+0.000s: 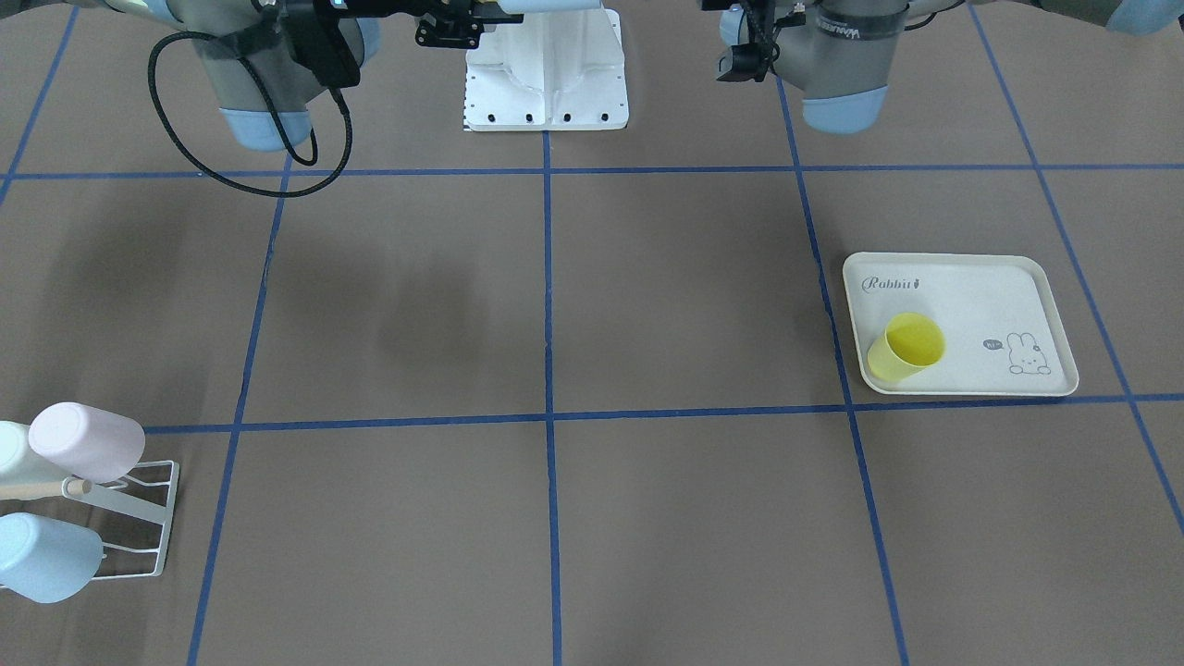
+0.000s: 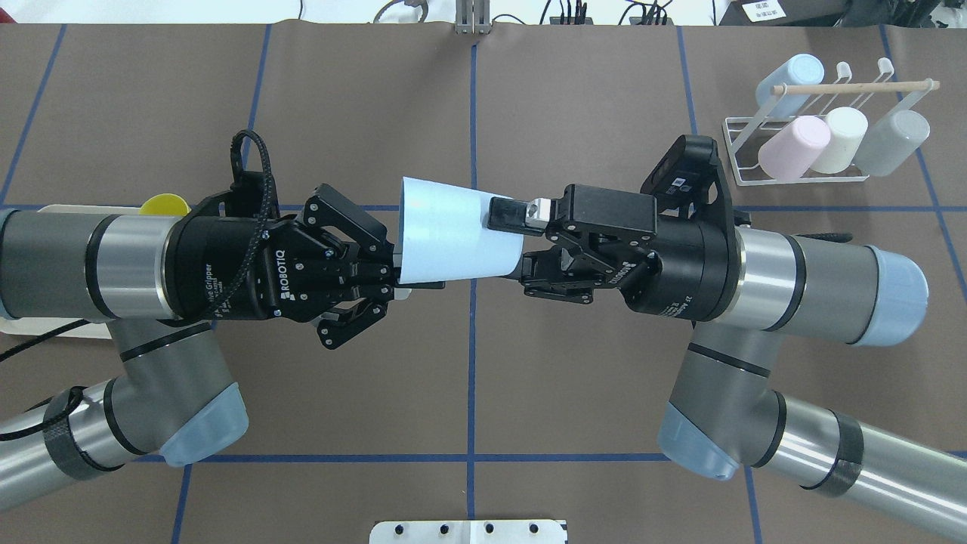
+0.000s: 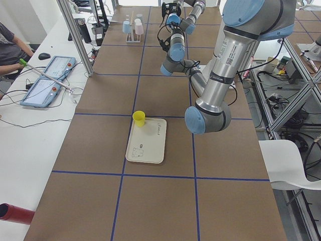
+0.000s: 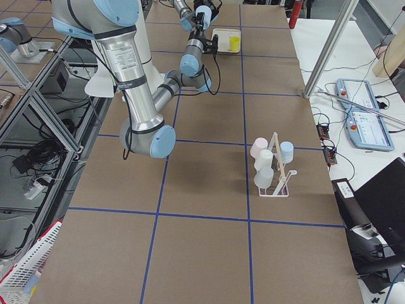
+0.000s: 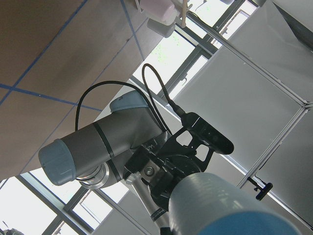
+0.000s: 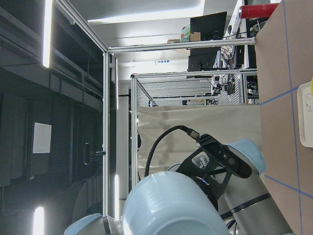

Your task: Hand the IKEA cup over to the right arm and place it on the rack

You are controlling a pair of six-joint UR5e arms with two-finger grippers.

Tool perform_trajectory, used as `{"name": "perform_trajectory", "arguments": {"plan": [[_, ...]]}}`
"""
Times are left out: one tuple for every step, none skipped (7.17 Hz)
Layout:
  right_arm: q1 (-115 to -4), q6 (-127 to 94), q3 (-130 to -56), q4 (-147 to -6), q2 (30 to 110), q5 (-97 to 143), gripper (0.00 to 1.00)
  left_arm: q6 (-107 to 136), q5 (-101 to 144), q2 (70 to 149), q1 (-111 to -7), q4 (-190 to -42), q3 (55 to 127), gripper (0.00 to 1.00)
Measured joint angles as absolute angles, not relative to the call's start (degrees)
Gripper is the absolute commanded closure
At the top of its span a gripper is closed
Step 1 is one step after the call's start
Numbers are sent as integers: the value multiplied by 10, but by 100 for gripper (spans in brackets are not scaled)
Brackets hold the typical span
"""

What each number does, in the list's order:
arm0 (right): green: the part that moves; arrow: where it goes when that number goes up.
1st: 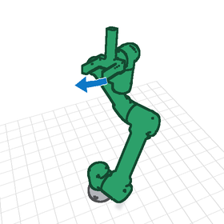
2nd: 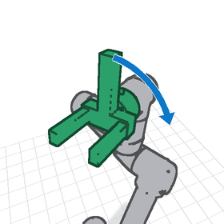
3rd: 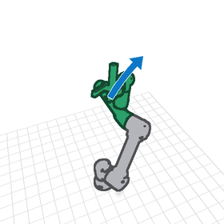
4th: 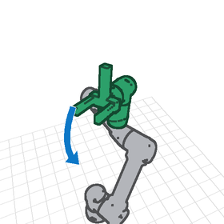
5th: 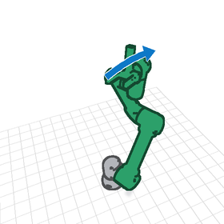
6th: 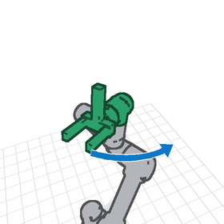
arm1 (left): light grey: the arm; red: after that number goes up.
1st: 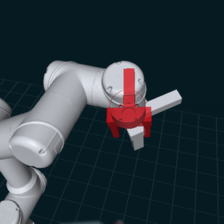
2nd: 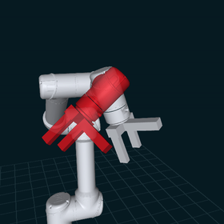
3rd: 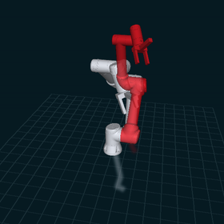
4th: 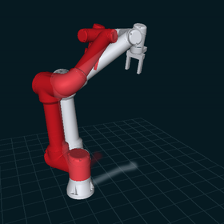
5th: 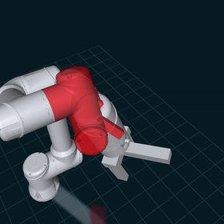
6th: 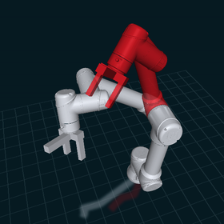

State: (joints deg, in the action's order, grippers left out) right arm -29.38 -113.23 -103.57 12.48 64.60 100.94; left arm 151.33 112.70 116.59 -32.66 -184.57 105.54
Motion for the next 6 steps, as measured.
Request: {"name": "perform_trajectory", "arguments": {"plan": [[-293, -1132, -1036, 125, 646, 1007, 31, 1513, 1127, 1166, -326, -1846, 1055, 100], [-293, -1132, -1036, 125, 646, 1007, 38, 1513, 1127, 1166, -326, -1846, 1055, 100], [-293, -1132, -1036, 125, 647, 1006, 41, 1513, 1127, 1166, -326, -1846, 1055, 95], [-293, -1131, -1036, 125, 647, 1006, 44, 1512, 1127, 1166, -326, -1846, 1055, 87], [-293, -1131, -1037, 125, 647, 1006, 45, 1512, 1127, 1166, -326, -1846, 1055, 77], [-293, -1131, -1037, 125, 647, 1006, 45, 1512, 1127, 1166, -326, -1846, 1056, 1]]}}
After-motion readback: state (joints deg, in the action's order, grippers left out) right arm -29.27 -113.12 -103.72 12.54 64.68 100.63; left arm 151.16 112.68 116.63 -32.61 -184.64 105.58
